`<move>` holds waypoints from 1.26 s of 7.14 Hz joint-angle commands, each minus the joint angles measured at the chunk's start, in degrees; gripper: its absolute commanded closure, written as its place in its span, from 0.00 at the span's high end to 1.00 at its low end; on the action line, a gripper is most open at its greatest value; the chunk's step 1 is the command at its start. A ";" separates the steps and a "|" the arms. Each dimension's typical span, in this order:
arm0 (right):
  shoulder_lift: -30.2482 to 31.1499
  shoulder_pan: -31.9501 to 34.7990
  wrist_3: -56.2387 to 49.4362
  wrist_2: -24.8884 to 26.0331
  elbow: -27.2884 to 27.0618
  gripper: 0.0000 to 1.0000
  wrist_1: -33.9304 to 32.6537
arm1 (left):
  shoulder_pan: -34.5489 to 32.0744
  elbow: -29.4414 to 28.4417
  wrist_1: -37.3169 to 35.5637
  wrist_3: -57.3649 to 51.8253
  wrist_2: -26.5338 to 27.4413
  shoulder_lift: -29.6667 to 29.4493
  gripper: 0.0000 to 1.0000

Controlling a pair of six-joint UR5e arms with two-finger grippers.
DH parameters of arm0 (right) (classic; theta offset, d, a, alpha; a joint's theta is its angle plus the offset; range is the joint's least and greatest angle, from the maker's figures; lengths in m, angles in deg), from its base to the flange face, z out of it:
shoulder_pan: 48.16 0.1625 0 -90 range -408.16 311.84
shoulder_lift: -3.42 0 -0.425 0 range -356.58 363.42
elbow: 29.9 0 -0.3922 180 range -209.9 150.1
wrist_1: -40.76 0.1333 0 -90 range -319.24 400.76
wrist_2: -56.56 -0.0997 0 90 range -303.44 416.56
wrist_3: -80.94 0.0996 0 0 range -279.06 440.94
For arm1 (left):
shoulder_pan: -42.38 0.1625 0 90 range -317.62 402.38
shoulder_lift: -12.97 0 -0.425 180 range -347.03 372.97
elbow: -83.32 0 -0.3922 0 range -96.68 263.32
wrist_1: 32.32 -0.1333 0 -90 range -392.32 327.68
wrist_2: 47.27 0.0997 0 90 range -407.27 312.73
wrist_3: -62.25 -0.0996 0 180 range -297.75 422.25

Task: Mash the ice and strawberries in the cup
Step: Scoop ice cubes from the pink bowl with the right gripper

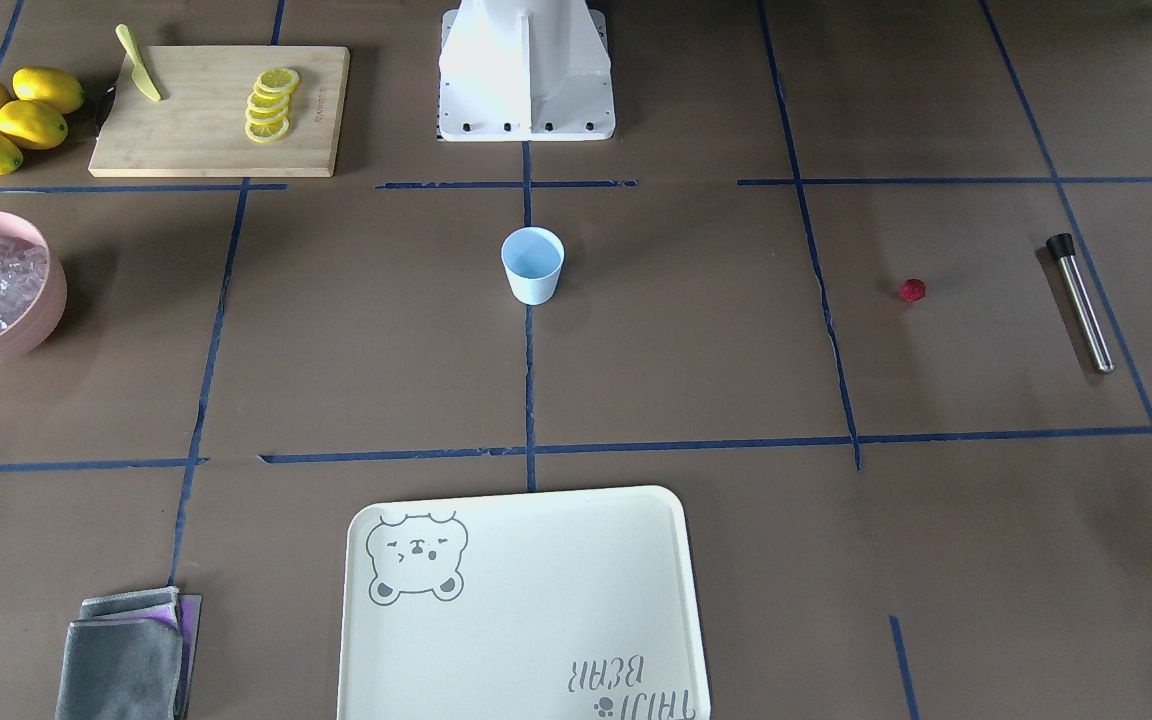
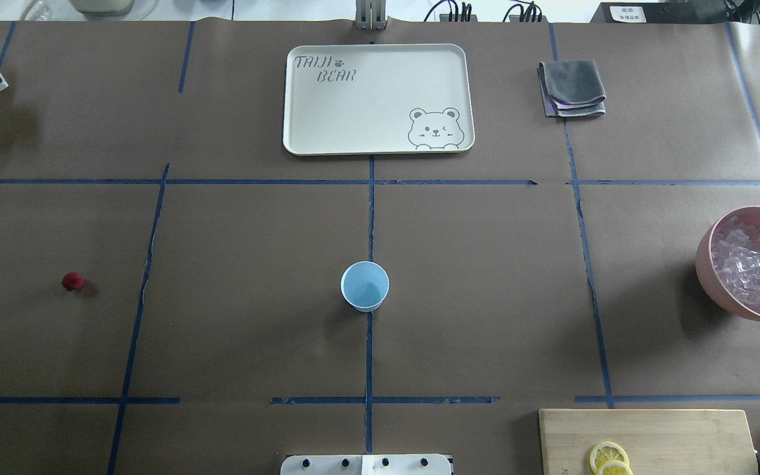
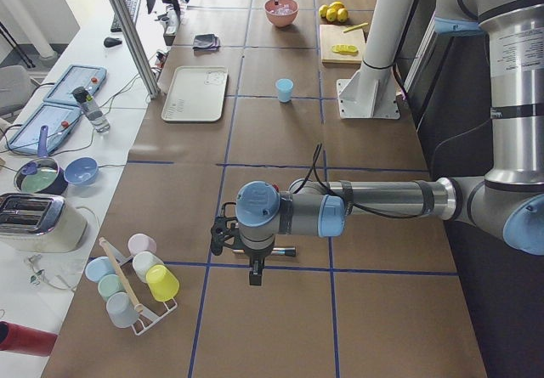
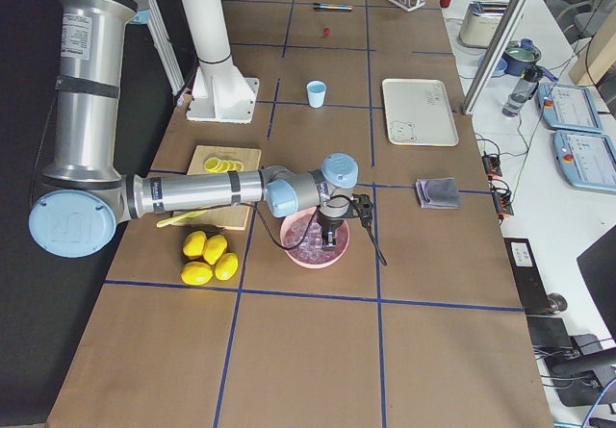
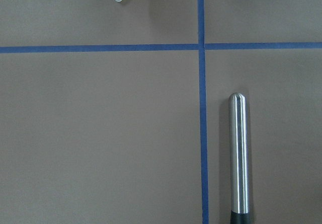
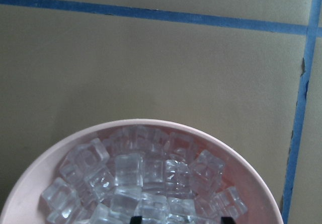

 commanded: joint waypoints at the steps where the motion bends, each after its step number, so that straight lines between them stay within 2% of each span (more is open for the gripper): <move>1: 0.15 -0.99 0.00 0.15 0.00 0.60 -0.07 | 0.00 0.24 -0.05 0.00 0.00 0.03 1.00; 9: 0.24 -1.34 -0.17 0.24 1.23 0.58 -0.07 | -0.18 0.86 -0.13 0.00 0.00 0.03 1.00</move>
